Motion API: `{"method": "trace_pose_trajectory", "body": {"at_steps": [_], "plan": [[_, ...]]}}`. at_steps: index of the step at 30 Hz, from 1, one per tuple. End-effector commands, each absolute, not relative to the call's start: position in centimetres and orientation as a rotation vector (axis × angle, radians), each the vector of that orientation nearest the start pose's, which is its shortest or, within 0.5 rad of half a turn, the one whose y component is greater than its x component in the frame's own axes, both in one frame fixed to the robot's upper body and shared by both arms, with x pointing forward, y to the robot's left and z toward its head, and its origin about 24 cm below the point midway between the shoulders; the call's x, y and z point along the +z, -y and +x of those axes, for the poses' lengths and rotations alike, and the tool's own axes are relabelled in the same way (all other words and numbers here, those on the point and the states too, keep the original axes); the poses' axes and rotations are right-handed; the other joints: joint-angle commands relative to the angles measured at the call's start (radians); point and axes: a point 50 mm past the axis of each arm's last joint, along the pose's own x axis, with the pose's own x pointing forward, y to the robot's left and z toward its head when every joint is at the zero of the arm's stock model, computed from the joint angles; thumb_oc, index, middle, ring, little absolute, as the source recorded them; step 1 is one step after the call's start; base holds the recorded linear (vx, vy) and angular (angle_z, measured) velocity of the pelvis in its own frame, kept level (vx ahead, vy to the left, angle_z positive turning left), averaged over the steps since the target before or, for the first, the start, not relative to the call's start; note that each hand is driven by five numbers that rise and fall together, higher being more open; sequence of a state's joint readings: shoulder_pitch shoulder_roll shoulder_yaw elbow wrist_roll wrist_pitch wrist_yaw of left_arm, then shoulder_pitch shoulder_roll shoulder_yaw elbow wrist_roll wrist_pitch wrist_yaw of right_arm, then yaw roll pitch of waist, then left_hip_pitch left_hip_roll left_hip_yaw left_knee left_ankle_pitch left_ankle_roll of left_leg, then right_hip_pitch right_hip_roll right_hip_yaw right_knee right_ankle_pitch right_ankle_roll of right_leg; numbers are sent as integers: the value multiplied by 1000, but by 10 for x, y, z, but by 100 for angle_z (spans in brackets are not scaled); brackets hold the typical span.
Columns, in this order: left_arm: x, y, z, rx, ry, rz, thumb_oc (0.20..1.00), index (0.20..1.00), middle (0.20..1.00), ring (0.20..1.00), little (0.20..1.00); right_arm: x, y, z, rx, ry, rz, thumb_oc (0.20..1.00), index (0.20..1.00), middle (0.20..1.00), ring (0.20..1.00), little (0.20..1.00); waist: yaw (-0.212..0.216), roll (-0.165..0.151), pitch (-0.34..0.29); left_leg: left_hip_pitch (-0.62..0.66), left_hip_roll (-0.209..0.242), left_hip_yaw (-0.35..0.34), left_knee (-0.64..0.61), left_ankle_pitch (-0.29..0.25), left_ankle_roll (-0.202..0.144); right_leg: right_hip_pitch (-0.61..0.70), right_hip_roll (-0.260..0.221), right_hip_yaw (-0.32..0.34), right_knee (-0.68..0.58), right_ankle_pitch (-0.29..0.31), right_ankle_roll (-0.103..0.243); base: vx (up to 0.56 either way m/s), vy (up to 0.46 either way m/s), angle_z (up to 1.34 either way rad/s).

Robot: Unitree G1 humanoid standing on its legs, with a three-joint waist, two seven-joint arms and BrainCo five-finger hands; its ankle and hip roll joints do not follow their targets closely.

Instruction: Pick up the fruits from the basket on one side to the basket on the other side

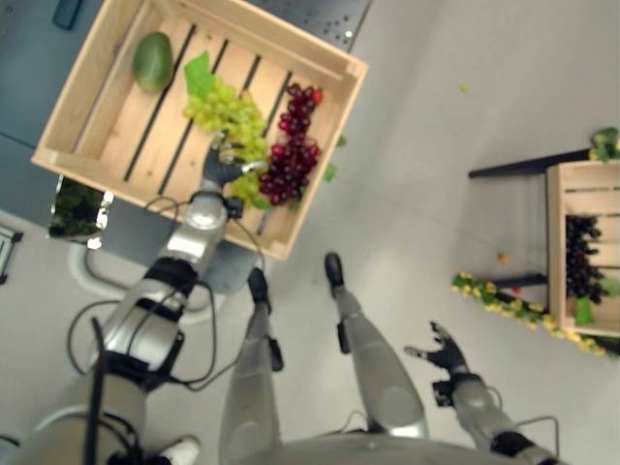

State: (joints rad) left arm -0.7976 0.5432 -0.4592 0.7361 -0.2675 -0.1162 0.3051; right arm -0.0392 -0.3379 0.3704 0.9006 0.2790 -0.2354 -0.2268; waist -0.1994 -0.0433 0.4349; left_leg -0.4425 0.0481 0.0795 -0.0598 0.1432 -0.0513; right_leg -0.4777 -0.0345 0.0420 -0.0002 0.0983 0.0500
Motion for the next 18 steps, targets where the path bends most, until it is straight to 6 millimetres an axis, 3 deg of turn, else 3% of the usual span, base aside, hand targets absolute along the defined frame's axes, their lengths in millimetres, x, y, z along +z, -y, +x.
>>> {"method": "trace_pose_trajectory", "body": {"at_steps": [1, 8, 18], "plan": [[163, -195, 376, 104, 329, 692, 1000, 1000, 1000, 1000, 1000, -104, 237, 169, -132, -614, -320, 1000, 1000, 1000, 1000, 1000, 27, -26, 27, -56, -26, -56, 28, -21, -11, -50, 15, 17, -59, 67, 65, 0, 0, 0], [199, -221, 358, 133, 496, 960, 1000, 1000, 1000, 1000, 1000, -102, 244, 165, -132, -608, -329, 1000, 1000, 1000, 1000, 1000, 38, -11, 24, -66, -28, -61, 34, -23, -11, -53, 13, 13, -60, 68, 64, 0, 0, 0], [235, -243, 335, 200, 637, 1144, 1000, 1000, 1000, 1000, 1000, -100, 252, 160, -133, -605, -341, 1000, 1000, 1000, 1000, 1000, 48, 3, 20, -73, -31, -62, 32, -21, -11, -60, 15, 16, -65, 72, 63, 0, 0, 1]]}}
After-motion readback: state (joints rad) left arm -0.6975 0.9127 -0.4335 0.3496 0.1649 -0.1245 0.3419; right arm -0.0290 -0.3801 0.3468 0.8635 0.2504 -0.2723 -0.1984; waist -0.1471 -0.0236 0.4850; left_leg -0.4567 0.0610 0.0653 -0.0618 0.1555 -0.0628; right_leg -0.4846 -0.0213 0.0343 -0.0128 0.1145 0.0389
